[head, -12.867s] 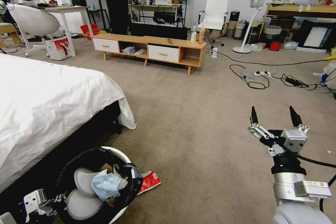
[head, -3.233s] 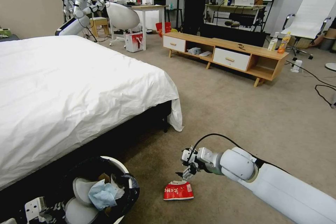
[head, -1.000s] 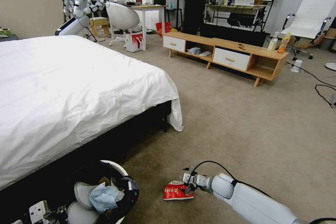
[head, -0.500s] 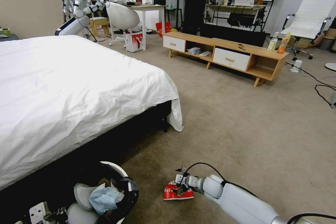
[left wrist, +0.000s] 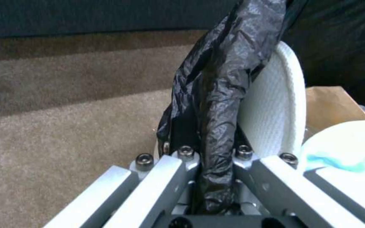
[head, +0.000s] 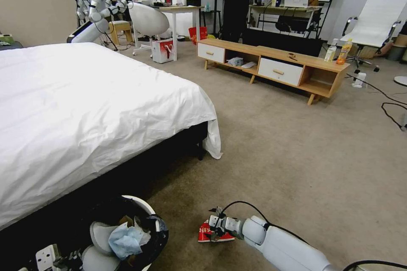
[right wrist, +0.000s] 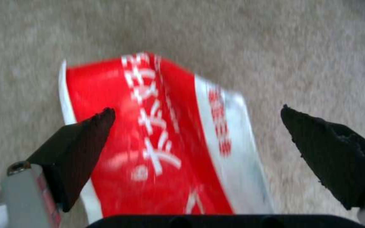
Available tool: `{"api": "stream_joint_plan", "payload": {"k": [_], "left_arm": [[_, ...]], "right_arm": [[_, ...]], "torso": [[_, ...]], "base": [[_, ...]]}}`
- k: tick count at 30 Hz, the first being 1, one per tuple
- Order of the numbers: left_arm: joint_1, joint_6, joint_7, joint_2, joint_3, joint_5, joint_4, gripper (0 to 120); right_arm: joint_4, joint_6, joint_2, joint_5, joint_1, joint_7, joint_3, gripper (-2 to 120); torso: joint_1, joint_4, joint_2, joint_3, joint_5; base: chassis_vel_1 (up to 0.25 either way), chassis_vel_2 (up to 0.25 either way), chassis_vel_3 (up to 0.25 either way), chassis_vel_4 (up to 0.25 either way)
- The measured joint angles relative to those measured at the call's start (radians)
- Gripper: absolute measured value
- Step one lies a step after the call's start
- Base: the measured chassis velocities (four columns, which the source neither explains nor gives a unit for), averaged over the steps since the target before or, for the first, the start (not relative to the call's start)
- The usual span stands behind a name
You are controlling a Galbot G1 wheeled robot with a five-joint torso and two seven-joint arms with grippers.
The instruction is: Pick up the trash bin and place the garbage on the floor into it.
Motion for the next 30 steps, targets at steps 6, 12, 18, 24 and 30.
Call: {"api": "stream_joint_plan", "payload": {"k": [6, 12, 18, 24, 30], "left_arm": [[-0.004, 0.000, 0.000, 0.000, 0.007, 0.004, 0.004, 1], [-0.007, 0.000, 0.000, -0.002, 0.016, 0.008, 0.008, 1], [-0.006, -0.002, 0.000, -0.004, 0.018, 0.010, 0.009, 1], [-0.006, -0.005, 0.001, -0.004, 0.015, 0.010, 0.008, 1], [-0.006, -0.008, 0.001, -0.007, 0.015, 0.009, 0.009, 1]], "right_arm": [[0.005, -0.002, -0.041, 0.001, -0.021, 0.000, 0.019, 100], [-0.025, 0.010, -0.038, 0.000, -0.024, 0.001, 0.031, 100], [-0.102, 0.052, 0.015, -0.005, -0.006, -0.003, 0.043, 100], [-0.139, 0.071, 0.056, -0.005, 0.005, -0.005, 0.046, 100], [-0.146, 0.087, 0.068, -0.004, 0.005, -0.004, 0.046, 90]], "torso": [[0.000, 0.0000, 0.000, 0.000, 0.0001], [0.000, -0.0001, 0.000, 0.000, -0.0002], [0.000, 0.0002, 0.000, 0.000, 0.0000], [0.000, 0.0003, 0.000, 0.000, -0.0001], [0.000, 0.0000, 0.000, 0.000, -0.0001]], "base": [[0.000, 0.000, 0.000, 0.000], [0.000, 0.000, 0.000, 0.000], [0.000, 0.000, 0.000, 0.000], [0.000, 0.000, 0.000, 0.000], [0.000, 0.000, 0.000, 0.000]]}}
